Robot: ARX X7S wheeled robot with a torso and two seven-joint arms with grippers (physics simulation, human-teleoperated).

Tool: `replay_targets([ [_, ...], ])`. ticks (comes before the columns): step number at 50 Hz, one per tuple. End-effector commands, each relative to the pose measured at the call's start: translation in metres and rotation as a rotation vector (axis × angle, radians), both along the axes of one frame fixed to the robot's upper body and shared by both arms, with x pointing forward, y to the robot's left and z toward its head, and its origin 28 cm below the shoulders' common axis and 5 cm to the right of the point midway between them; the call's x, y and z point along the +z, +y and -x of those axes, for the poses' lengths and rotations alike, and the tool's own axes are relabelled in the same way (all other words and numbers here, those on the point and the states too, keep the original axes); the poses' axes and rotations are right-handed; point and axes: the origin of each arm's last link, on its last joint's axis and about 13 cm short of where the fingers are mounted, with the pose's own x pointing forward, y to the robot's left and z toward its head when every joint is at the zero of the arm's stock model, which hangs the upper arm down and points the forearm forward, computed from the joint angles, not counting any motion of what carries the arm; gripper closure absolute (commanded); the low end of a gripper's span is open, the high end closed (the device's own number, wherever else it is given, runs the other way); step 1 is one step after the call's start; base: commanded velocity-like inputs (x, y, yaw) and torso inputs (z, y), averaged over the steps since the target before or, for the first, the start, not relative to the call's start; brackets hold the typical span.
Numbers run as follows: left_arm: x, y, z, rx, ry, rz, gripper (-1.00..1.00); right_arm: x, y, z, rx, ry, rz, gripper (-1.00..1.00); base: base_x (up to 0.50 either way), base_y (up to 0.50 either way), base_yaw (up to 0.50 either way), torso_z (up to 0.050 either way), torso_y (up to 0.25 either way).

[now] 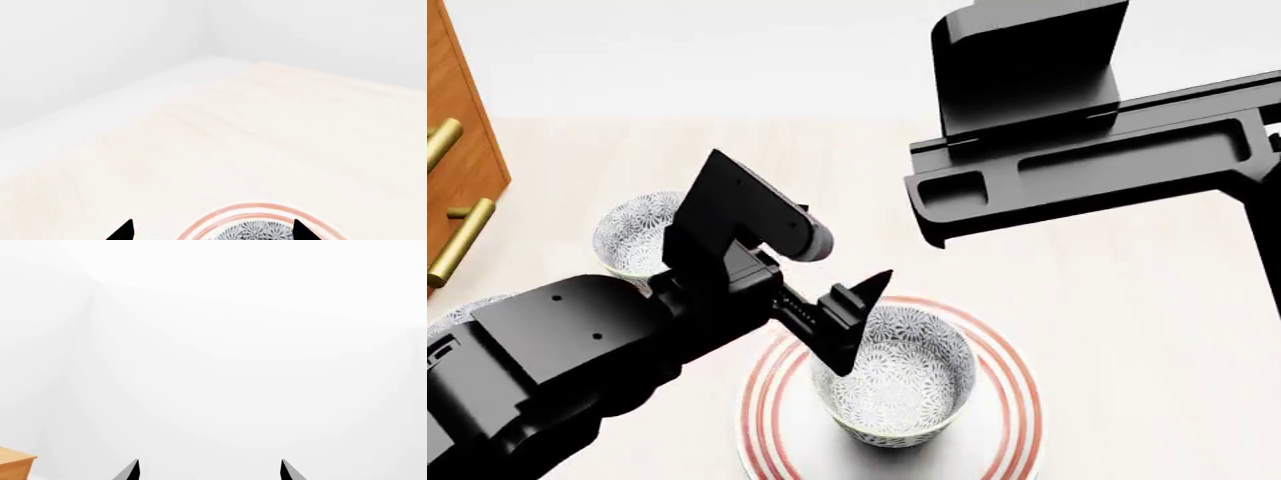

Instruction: Put the bowl at the front on the plate.

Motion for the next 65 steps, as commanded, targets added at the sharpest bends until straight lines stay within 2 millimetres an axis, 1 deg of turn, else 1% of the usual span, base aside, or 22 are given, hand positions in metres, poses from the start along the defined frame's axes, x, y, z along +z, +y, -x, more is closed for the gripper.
replay_targets([
  [1, 0.005, 0.014, -0.007, 0.082, -0.020, 0.029, -1.00, -0.004, -0.002, 0.000, -0.011, 0.007, -0.008, -1.00, 0.00, 0.00, 0.00, 0.000, 0.000],
  [6, 0.006, 0.019, -0.010, 0.131, -0.012, 0.069, -1.00, -0.006, -0.003, 0.000, -0.013, 0.009, -0.010, -1.00, 0.00, 0.00, 0.00, 0.000, 0.000],
  [7, 0.007, 0.021, -0.010, 0.170, -0.019, 0.095, -1.00, -0.008, -0.003, 0.000, -0.015, 0.009, -0.015, -1.00, 0.00, 0.00, 0.00, 0.000, 0.000],
  [17, 0.007, 0.027, -0.007, 0.227, -0.046, 0.148, -1.00, -0.014, -0.004, -0.002, -0.018, 0.020, -0.027, -1.00, 0.00, 0.00, 0.00, 0.000, 0.000],
  [22, 0.011, 0.027, -0.001, 0.235, -0.067, 0.172, -1.00, -0.018, -0.005, -0.003, -0.021, 0.027, -0.033, -1.00, 0.00, 0.00, 0.00, 0.000, 0.000],
  [23, 0.014, 0.028, 0.001, 0.245, -0.067, 0.212, -1.00, -0.019, -0.005, -0.003, -0.022, 0.028, -0.037, -1.00, 0.00, 0.00, 0.00, 0.000, 0.000],
  [26, 0.016, 0.027, 0.004, 0.249, -0.085, 0.206, -1.00, -0.022, -0.006, -0.004, -0.032, 0.036, -0.030, -1.00, 0.00, 0.00, 0.00, 0.000, 0.000],
  [28, 0.018, 0.027, 0.005, 0.289, -0.082, 0.223, -1.00, -0.024, -0.006, -0.005, -0.030, 0.037, -0.036, -1.00, 0.00, 0.00, 0.00, 0.000, 0.000],
  [29, 0.017, 0.026, 0.009, 0.288, -0.124, 0.199, -1.00, -0.025, -0.006, -0.006, -0.030, 0.044, -0.036, -1.00, 0.00, 0.00, 0.00, 0.000, 0.000],
  [32, 0.019, 0.025, 0.013, 0.300, -0.146, 0.207, -1.00, -0.026, -0.006, -0.006, -0.029, 0.046, -0.039, -1.00, 0.00, 0.00, 0.00, 0.000, 0.000],
  [40, 0.025, 0.024, 0.026, 0.343, -0.164, 0.219, -1.00, -0.030, -0.006, -0.006, -0.024, 0.050, -0.046, -1.00, 0.00, 0.00, 0.00, 0.000, 0.000],
  [41, 0.029, 0.024, 0.031, 0.346, -0.176, 0.237, -1.00, -0.032, -0.006, -0.006, -0.020, 0.051, -0.046, -1.00, 0.00, 0.00, 0.00, 0.000, 0.000],
  [43, 0.029, 0.024, 0.032, 0.346, -0.176, 0.237, -1.00, -0.032, -0.006, -0.006, -0.020, 0.051, -0.046, -1.00, 0.00, 0.00, 0.00, 0.000, 0.000],
  [46, 0.037, 0.023, 0.045, 0.336, -0.196, 0.268, -1.00, -0.033, -0.006, -0.007, -0.020, 0.055, -0.054, -1.00, 0.00, 0.00, 0.00, 0.000, 0.000],
  [49, 0.041, 0.023, 0.048, 0.359, -0.203, 0.273, -1.00, -0.034, -0.006, -0.007, -0.019, 0.058, -0.054, -1.00, 0.00, 0.00, 0.00, 0.000, 0.000],
  [50, 0.044, 0.023, 0.054, 0.364, -0.213, 0.281, -1.00, -0.034, -0.005, -0.008, -0.013, 0.056, -0.064, -1.00, 0.00, 0.00, 0.00, 0.000, 0.000],
  [52, 0.044, 0.023, 0.054, 0.364, -0.213, 0.281, -1.00, -0.034, -0.006, -0.008, -0.013, 0.056, -0.064, -1.00, 0.00, 0.00, 0.00, 0.000, 0.000],
  [53, 0.048, 0.023, 0.060, 0.366, -0.228, 0.300, -1.00, -0.035, -0.005, -0.008, -0.014, 0.059, -0.061, -1.00, 0.00, 0.00, 0.00, 0.000, 0.000],
  [54, 0.048, 0.023, 0.060, 0.366, -0.228, 0.300, -1.00, -0.035, -0.005, -0.008, -0.014, 0.059, -0.061, -1.00, 0.00, 0.00, 0.00, 0.000, 0.000],
  [55, 0.052, 0.023, 0.067, 0.357, -0.246, 0.313, -1.00, -0.035, -0.005, -0.008, -0.018, 0.061, -0.059, -1.00, 0.00, 0.00, 0.00, 0.000, 0.000],
  [57, 0.055, 0.024, 0.072, 0.359, -0.264, 0.324, -1.00, -0.036, -0.005, -0.009, -0.026, 0.066, -0.050, -1.00, 0.00, 0.00, 0.00, 0.000, 0.000],
  [65, 0.058, 0.027, 0.082, 0.390, -0.292, 0.321, -1.00, -0.039, -0.005, -0.010, -0.016, 0.071, -0.056, -1.00, 0.00, 0.00, 0.00, 0.000, 0.000],
])
